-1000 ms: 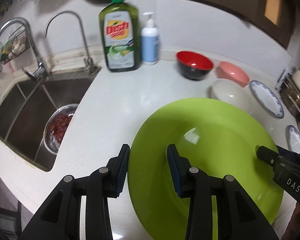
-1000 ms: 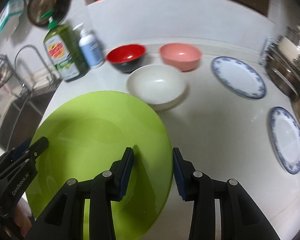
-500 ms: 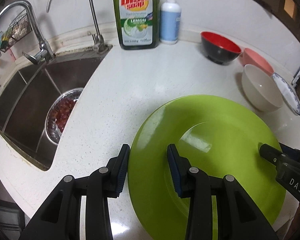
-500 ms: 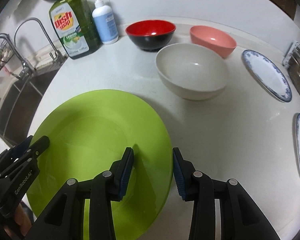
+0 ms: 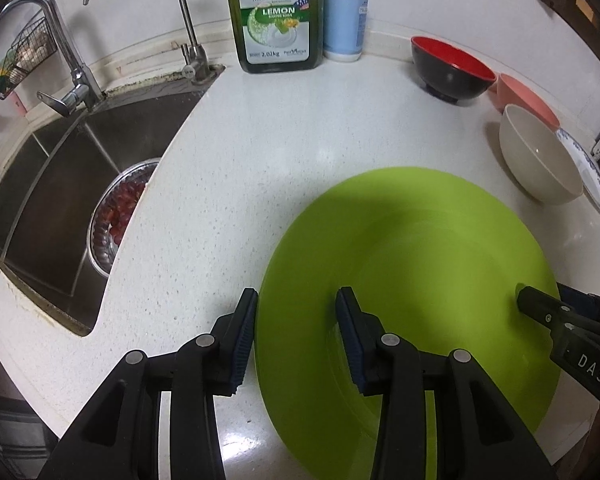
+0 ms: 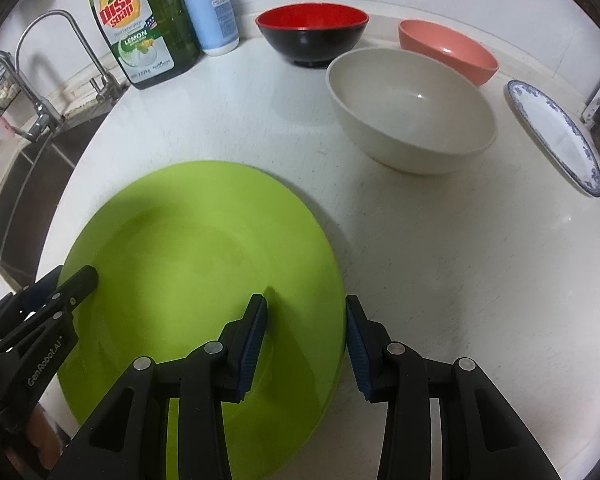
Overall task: Organize plates and bowls
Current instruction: 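Lower the green plate onto the counter and open both tools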
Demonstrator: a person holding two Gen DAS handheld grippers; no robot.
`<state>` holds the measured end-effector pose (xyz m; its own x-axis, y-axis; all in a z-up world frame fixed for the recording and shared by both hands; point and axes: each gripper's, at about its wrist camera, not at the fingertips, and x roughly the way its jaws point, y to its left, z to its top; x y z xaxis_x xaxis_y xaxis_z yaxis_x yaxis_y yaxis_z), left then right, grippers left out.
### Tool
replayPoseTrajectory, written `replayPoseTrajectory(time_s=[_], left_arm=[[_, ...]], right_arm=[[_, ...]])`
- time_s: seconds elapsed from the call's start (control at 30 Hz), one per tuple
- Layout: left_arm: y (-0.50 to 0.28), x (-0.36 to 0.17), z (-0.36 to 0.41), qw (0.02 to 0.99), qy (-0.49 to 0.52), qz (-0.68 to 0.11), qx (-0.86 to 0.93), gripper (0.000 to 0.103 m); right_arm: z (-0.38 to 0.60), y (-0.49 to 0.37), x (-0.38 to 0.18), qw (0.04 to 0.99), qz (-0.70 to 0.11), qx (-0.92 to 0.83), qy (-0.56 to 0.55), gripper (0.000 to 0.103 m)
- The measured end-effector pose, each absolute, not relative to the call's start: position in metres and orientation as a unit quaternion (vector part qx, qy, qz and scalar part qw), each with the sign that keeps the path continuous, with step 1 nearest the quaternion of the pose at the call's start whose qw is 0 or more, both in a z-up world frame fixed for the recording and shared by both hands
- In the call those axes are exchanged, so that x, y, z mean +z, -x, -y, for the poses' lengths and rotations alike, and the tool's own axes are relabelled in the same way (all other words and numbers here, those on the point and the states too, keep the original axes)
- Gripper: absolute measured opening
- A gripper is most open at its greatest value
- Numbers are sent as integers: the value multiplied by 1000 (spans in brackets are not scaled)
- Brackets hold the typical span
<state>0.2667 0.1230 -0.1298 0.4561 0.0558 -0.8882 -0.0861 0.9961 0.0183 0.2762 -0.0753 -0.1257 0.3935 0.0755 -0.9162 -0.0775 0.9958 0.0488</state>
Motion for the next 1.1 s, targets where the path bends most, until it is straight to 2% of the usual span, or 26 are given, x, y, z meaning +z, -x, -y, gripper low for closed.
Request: replayPoseTrajectory(time_s=[0.23, 0.33, 0.4, 0.5, 0.63, 0.67, 0.7, 0.8, 1.1], left_arm=[[-264, -134, -124, 844, 17, -534, 46, 41], [-264, -132, -123, 846, 10, -531, 43, 52], [-263, -126, -120, 853, 0, -520, 49, 66], [-261, -112, -115, 864, -7, -501, 51, 78], [-258, -88, -100, 880, -18, -473, 40, 86], [-257, -83, -94, 885, -24, -463, 35, 90], [-256, -79, -90, 889, -28, -456, 31, 90], [-256, -65, -69, 898, -41, -437, 5, 91], [-251, -30, 7, 922, -73, -371, -84, 91]], right_arm=[[72, -276, -133, 826, -561, 53, 2, 41], [70, -276, -133, 827, -560, 57, 5, 41], [70, -277, -133, 826, -560, 60, 4, 41], [73, -277, -129, 828, -556, 63, 0, 41], [83, -273, -119, 834, -548, 63, -6, 43], [87, -271, -116, 837, -544, 63, -9, 47], [91, -269, -112, 840, -538, 61, -10, 52], [106, -262, -99, 852, -521, 51, -19, 57], [168, -231, -60, 879, -474, -9, -45, 64]])
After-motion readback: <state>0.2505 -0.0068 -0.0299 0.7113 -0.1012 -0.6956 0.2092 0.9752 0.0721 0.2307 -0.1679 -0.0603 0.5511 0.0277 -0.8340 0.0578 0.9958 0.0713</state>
